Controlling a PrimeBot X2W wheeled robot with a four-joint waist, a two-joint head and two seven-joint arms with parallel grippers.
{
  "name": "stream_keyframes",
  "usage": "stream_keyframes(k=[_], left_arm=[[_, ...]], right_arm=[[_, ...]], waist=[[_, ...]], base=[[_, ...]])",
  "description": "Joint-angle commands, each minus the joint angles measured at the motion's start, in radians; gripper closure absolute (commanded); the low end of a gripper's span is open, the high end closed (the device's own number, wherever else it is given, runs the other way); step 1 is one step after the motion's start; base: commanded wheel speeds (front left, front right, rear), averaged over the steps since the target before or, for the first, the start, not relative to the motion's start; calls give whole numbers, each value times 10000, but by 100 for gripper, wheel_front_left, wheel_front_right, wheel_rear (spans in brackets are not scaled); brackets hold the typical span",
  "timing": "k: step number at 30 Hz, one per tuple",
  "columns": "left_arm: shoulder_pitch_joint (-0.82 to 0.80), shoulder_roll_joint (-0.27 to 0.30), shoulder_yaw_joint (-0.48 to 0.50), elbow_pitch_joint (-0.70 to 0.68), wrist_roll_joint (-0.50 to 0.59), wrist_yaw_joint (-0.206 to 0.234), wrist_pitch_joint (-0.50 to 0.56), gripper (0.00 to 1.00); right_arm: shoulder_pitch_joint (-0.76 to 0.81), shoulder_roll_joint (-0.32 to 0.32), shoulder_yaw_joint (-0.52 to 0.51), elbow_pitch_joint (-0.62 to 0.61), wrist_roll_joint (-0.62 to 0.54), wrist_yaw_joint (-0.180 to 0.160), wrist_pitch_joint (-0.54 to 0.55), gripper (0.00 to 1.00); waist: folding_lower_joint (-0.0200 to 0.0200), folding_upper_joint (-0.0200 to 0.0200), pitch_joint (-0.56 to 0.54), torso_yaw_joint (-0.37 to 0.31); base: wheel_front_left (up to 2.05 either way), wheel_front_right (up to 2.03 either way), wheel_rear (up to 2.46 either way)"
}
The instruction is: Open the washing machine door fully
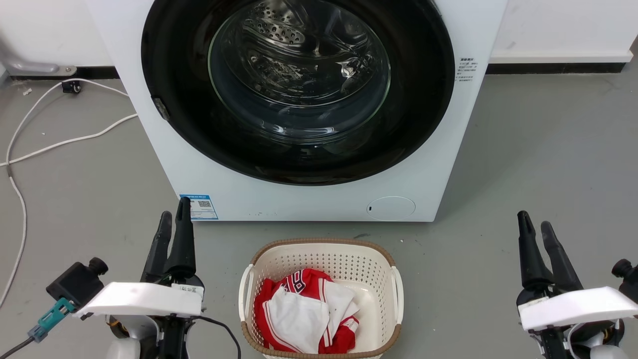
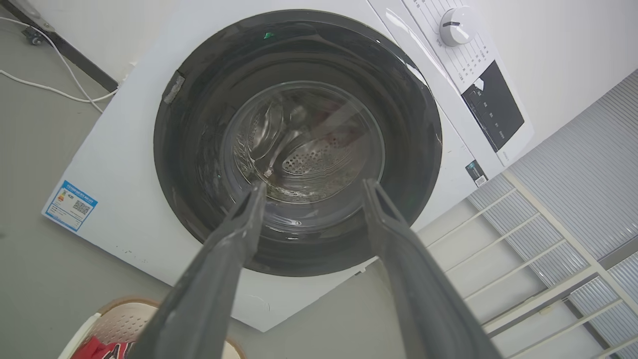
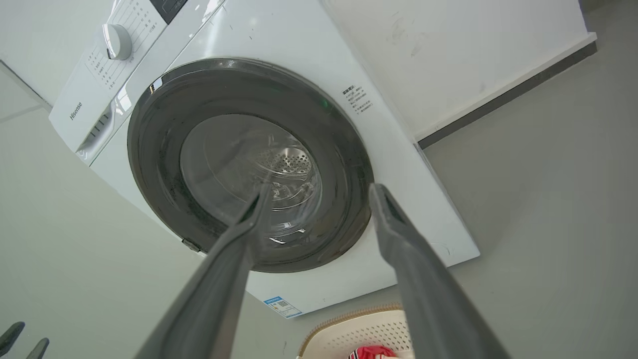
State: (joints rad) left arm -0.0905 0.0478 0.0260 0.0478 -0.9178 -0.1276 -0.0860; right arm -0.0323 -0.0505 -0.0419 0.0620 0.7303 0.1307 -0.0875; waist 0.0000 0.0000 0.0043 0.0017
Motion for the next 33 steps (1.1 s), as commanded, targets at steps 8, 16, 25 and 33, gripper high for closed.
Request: stream_keyframes(k=[8,16,25,33], left_arm=[[65,112,-163,-194,1819,-28,-324,0],[107,193,-293,-46,3259,-31,-547,0],[68,173,-376,87,4630,41,-791,0],[-12,191,-461,219,5573,119,-976,0]], right_arm=[[67,-10,84,-228,-1760,0,-215,0],[125,-8,132,-416,-3231,0,-172,0],[207,-6,174,-615,-4491,0,-136,0],[222,-4,176,-542,-5324,-1,-88,0]], waist=[[0,0,-10,-6],[0,0,-4,-4],[0,0,2,6],[0,0,13,6]], base=[[0,0,0],[0,0,0],[0,0,0],[0,0,0]])
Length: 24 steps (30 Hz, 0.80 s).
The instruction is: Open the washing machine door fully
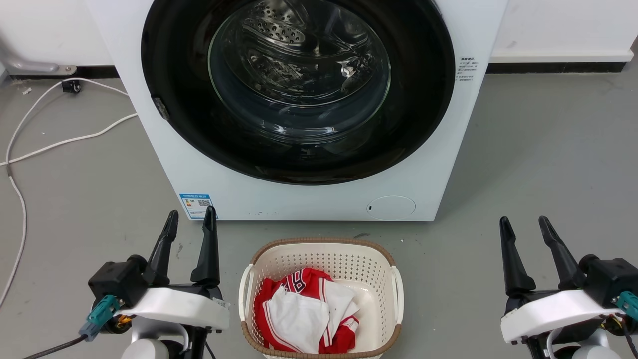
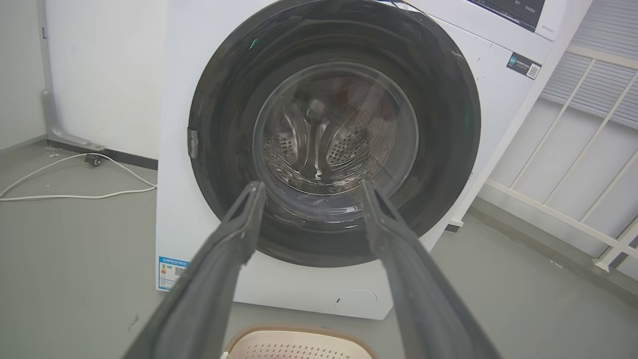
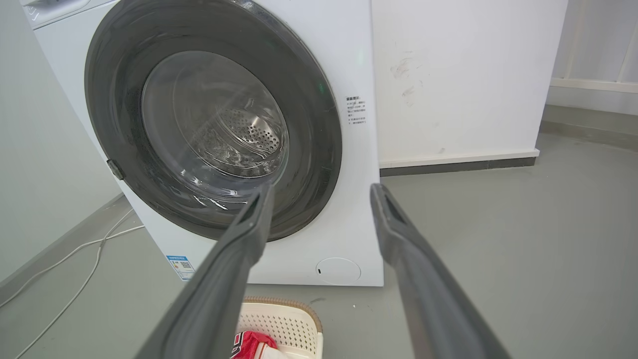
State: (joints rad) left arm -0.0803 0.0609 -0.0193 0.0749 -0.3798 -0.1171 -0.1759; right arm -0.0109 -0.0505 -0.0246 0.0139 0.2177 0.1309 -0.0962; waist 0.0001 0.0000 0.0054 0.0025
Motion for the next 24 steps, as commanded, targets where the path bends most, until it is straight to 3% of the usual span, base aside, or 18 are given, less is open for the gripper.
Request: stream_keyframes(k=[1,24], left_arm=[[-121,68,-23,-46,309,17,-98,0],[-109,156,-296,59,2341,213,-584,0]], right_arm=[[22,-4,7,-58,-306,-3,0,0],[229,3,127,-194,-2090,-3,-104,0]], waist=[[-1,0,5,-2],[-1,0,39,-14]], base=[[0,0,0],[0,0,0]])
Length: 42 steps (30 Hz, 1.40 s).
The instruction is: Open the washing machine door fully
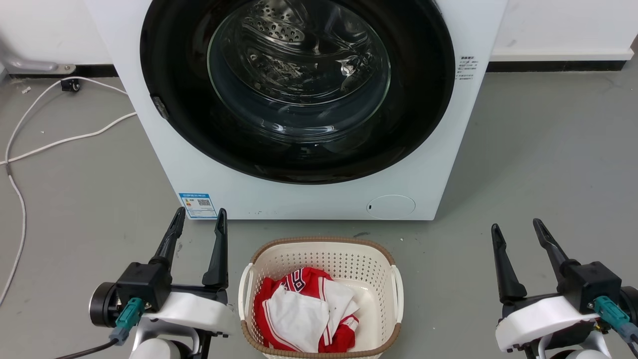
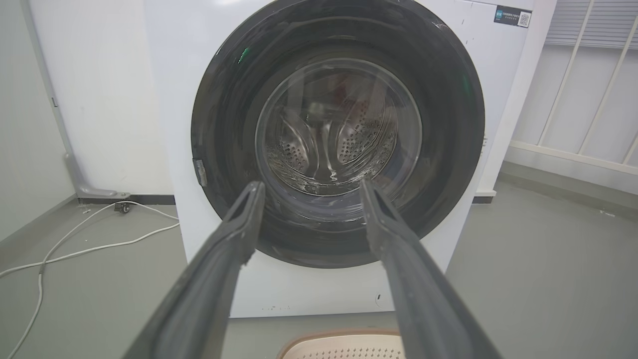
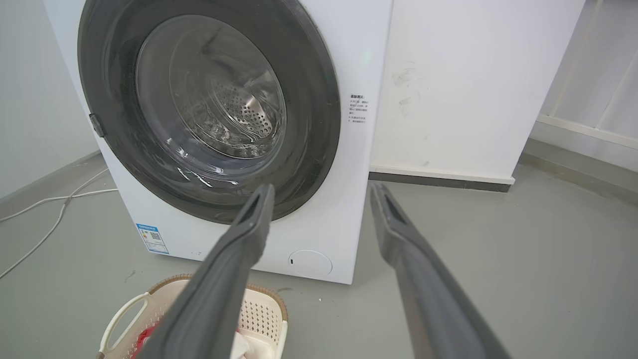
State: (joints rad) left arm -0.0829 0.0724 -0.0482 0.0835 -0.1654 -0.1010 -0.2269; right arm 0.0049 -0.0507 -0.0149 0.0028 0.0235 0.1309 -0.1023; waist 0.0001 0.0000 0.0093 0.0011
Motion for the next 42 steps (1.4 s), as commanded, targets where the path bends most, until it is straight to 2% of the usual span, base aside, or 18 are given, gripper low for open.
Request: stream_keyframes(k=[1,19,39,40,41,42], left_arm=[[-79,40,-8,-11,271,57,-96,0],[84,6,46,32,1310,114,-404,0],[173,-84,206,245,1031,5,-399,0],[174,-86,216,248,1023,-1,-399,0],[177,-86,224,252,1020,-6,-399,0],[179,-91,225,256,1026,-5,-399,0]], right_arm=[[80,5,37,-90,-220,-3,-49,0],[168,9,143,-149,-1105,-5,-169,0],[106,9,102,-40,-675,-3,-232,0],[102,9,104,-35,-617,-5,-240,13],[92,9,112,-44,-550,-5,-301,79],[81,9,121,-65,-514,-3,-339,100]], waist=[[-1,0,0,0],[-1,0,1,-101],[-1,0,22,-125],[-1,0,22,-126],[-1,0,24,-125],[-1,0,27,-121]], base=[[0,0,0],[0,0,0],[0,0,0],[0,0,0],[0,0,0],[0,0,0]])
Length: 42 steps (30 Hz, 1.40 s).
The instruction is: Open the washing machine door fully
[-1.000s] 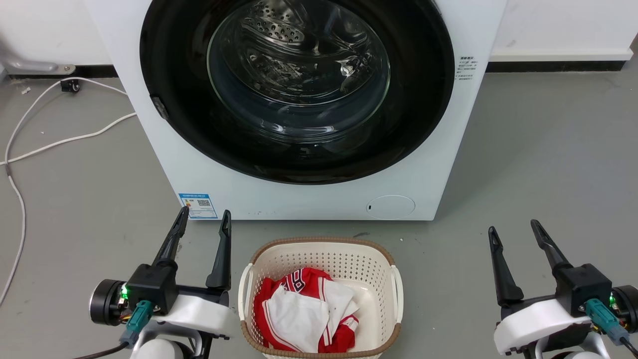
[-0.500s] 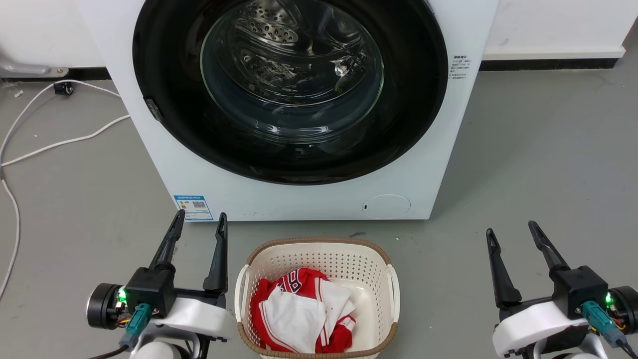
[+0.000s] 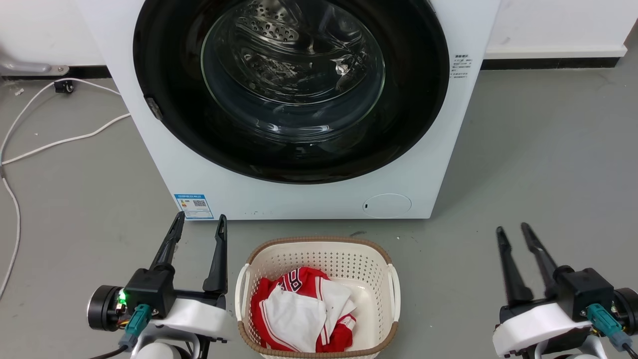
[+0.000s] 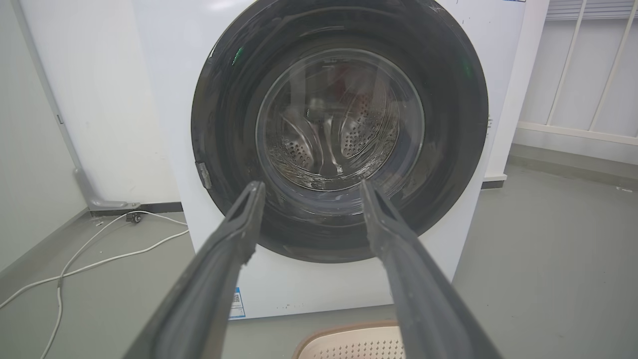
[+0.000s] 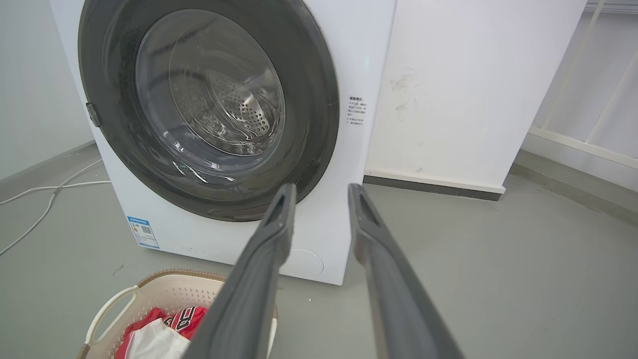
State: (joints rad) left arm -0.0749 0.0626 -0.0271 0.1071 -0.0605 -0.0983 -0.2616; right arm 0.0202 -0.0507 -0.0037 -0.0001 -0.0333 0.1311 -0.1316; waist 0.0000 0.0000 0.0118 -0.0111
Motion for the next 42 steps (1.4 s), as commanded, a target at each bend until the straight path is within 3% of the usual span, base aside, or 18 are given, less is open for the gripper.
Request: stream_keyframes(k=[1,9,10,19,23,28,32,42], left_arm=[[96,5,21,19,-24,-38,-52,0],[64,-26,60,48,-38,-47,-52,0],[43,-36,78,56,-35,-57,-52,0],[-124,-60,162,-45,-12,-13,-52,0],[-305,-71,199,-115,-8,-3,-45,0],[-618,-75,243,-192,-49,-21,-41,0],[-834,-77,333,-298,-38,-44,-41,0],[-1484,-82,440,-498,-3,-126,-41,0]], right_arm=[[-76,9,21,-45,101,-7,-81,100],[-170,9,-2,-76,831,-7,-416,100],[-244,9,-55,24,2822,-5,-689,100],[-1622,11,-229,473,10652,-3,-1239,100],[-2839,5,-601,969,12613,-3,-1061,100],[-4707,-45,-1397,1948,13813,-3,-307,100],[-6089,-311,-1654,2759,13923,-3,312,100],[-10281,-1627,-1447,5929,12819,-3,2697,100]], waist=[[0,0,7,1],[0,0,24,-14],[0,0,49,-25],[0,0,351,-134],[0,0,675,-176],[0,0,1098,-164],[0,0,1476,-151],[0,0,2561,-57]], base=[[0,0,0],[0,0,0],[0,0,0],[0,0,0],[0,0,0],[0,0,0],[0,0,0],[0,0,0]])
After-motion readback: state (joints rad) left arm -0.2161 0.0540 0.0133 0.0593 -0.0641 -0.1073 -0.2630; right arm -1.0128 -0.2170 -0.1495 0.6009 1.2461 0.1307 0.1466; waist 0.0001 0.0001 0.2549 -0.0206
